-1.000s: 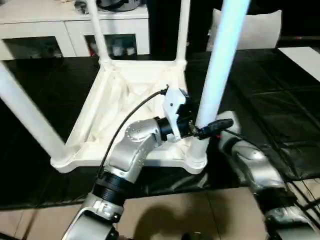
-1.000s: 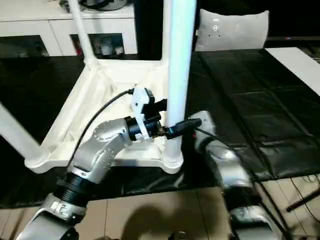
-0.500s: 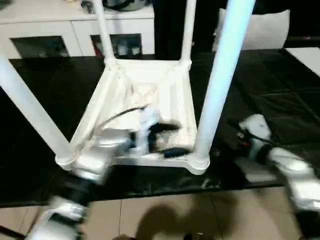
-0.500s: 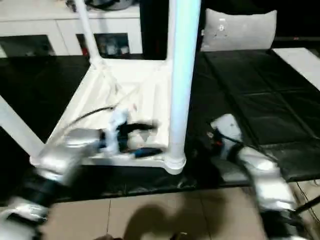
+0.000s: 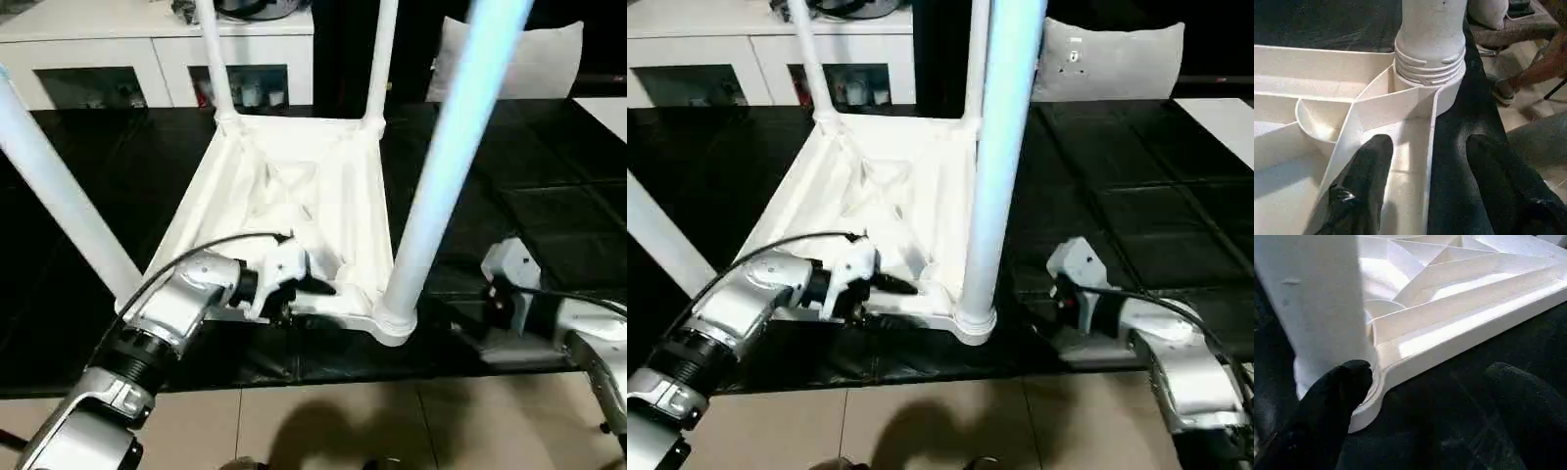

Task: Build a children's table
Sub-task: Rotate table base, then rotate leg to tighten

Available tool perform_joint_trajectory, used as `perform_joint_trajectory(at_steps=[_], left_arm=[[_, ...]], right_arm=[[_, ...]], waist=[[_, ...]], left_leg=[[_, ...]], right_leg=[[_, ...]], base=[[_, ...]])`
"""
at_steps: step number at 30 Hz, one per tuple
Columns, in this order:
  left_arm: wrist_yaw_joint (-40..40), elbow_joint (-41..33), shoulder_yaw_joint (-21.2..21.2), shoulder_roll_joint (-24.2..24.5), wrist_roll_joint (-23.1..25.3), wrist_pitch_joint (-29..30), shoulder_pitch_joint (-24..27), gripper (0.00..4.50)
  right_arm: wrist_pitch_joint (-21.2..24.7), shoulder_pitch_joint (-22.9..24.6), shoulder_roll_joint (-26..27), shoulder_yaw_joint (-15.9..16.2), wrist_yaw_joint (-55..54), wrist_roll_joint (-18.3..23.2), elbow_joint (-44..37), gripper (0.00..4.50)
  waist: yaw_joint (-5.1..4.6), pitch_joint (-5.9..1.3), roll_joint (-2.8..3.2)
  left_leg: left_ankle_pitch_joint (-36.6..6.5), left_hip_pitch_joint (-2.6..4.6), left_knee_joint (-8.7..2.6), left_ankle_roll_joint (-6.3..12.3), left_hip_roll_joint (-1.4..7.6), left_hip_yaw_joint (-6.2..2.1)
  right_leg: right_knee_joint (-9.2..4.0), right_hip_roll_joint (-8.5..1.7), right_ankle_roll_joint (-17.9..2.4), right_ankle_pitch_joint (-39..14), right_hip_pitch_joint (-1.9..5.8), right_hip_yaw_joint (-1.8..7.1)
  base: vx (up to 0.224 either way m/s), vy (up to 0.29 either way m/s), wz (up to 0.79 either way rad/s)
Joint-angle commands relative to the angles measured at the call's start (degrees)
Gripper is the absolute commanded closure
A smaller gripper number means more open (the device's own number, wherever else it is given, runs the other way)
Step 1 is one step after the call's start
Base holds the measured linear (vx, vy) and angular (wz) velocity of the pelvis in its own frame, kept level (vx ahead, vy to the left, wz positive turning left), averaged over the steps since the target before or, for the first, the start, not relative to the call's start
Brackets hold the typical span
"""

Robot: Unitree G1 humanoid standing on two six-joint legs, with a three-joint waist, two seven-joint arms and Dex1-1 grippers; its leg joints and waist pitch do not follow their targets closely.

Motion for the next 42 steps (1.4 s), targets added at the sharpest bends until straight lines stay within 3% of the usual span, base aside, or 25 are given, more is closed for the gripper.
perform_joint_trajectory(at_steps=[1, 7, 16, 18, 19, 25, 29, 30, 36, 38, 39, 42], left_arm=[[0.6, -2.4, -0.2, -0.1, -0.2, 1.8, -0.1, 2.03], [6.4, 0.6, -0.4, -2.0, 3.9, 0.0, -0.2, 2.49], [5.1, 3.5, -3.3, -0.8, 7.8, -2.5, -1.8, 3.32], [5.0, 4.2, -3.2, -1.0, 8.0, -2.9, -2.2, 3.42], [4.9, 4.3, -3.1, -1.1, 8.0, -2.9, -2.2, 3.69], [1.4, 5.2, -2.7, -1.3, 6.2, -3.8, -2.8, 4.01], [-0.8, 5.7, -2.2, -1.6, 4.7, -4.9, -3.1, 4.38], [-1.5, 6.0, -2.0, -1.8, 4.3, -5.5, -3.2, 4.47], [-6.0, 7.1, -2.0, -2.4, 3.2, -7.7, -3.8, 4.50], [-6.1, 7.6, -2.2, -2.3, 3.7, -8.1, -4.0, 4.50], [-6.3, 8.1, -2.2, -2.4, 4.1, -8.3, -4.2, 4.50], [-6.7, 8.6, -2.4, -2.3, 4.5, -8.7, -4.4, 4.50]], right_arm=[[0.5, 0.4, -1.1, -0.2, 0.8, 0.9, -1.6, 0.00], [1.6, 2.3, -2.3, -0.8, 1.0, 1.5, -4.9, 0.00], [2.0, 3.5, -2.8, -0.6, 2.3, 2.7, -6.8, 0.00], [2.3, 3.4, -2.5, -0.5, 2.2, 2.9, -7.1, 0.00], [2.4, 3.4, -2.5, -0.4, 2.2, 2.9, -7.1, 0.00], [2.3, 1.9, -1.8, 1.1, 3.4, 3.3, -6.0, 0.00], [1.9, 0.1, -0.9, 2.0, 5.2, 4.3, -4.2, 0.00], [2.1, -0.8, -0.4, 2.1, 6.3, 5.1, -3.4, 0.29], [3.1, -5.4, 0.8, 3.5, 12.6, 7.4, 2.3, 0.76], [3.5, -6.2, 0.8, 4.2, 14.0, 7.8, 3.2, 0.88], [3.6, -7.0, 0.8, 4.7, 15.3, 8.0, 4.0, 0.99], [3.9, -7.8, 0.7, 5.3, 16.6, 8.2, 4.9, 1.24]], waist=[[0.34, -3.38, -0.85], [0.25, -3.33, -1.01], [0.21, -3.29, -0.91], [0.22, -3.31, -0.93], [0.21, -3.26, -0.95], [0.16, -3.31, -0.80], [0.02, -3.47, -0.65], [0.20, -3.58, -0.56], [0.64, -4.06, -0.51], [0.97, -4.06, -0.38], [1.07, -4.07, -0.75], [1.55, -3.95, -0.55]], left_leg=[[-19.9, 1.04, -4.19, 2.75, 3.04, -1.74], [-20.2, 0.98, -3.95, 3.06, 2.68, -1.80], [-21.4, 1.10, -3.99, 2.96, 2.71, -1.94], [-21.3, 1.08, -3.96, 2.93, 2.66, -1.91], [-21.5, 1.06, -3.98, 2.89, 2.70, -1.96], [-22.0, 1.12, -3.95, 2.82, 2.61, -2.00], [-21.4, 0.92, -4.00, 3.03, 2.70, -2.06], [-20.7, 0.99, -4.04, 3.19, 2.88, -2.00], [-15.8, 0.49, -3.80, 4.61, 3.15, -1.60], [-15.0, 0.50, -3.72, 5.01, 3.19, -1.48], [-14.8, 0.49, -3.69, 5.12, 3.18, -1.41], [-15.2, 0.73, -3.70, 4.55, 3.25, -1.39]], right_leg=[[-5.40, -3.73, -7.3, -29.6, 2.35, 2.52], [-5.99, -3.52, -4.9, -32.8, 2.22, 2.16], [-6.23, -3.60, -4.6, -33.6, 2.01, 2.04], [-6.25, -3.61, -4.6, -33.7, 2.02, 2.03], [-6.23, -3.63, -4.6, -33.9, 2.03, 2.00], [-6.34, -3.65, -4.5, -34.2, 1.99, 1.90], [-6.04, -3.72, -5.7, -32.1, 2.22, 2.00], [-5.83, -3.70, -6.3, -30.4, 2.23, 2.18], [-4.25, -3.68, -11.1, -19.3, 2.86, 2.52], [-4.09, -3.67, -11.7, -18.3, 2.93, 2.49], [-4.03, -3.67, -11.9, -18.6, 2.98, 2.42], [-4.28, -3.77, -11.0, -21.4, 2.84, 2.49]], base=[[0.000, 0.000, 0.00], [0.000, 0.000, 0.00], [0.000, 0.000, 0.00], [0.000, 0.000, 0.00], [0.000, 0.000, 0.00], [0.000, 0.000, 0.00], [0.000, 0.000, 0.00], [0.000, 0.000, 0.00], [0.000, 0.000, 0.00], [0.000, 0.000, 0.00], [0.000, 0.000, 0.00], [0.000, 0.000, 0.00]])
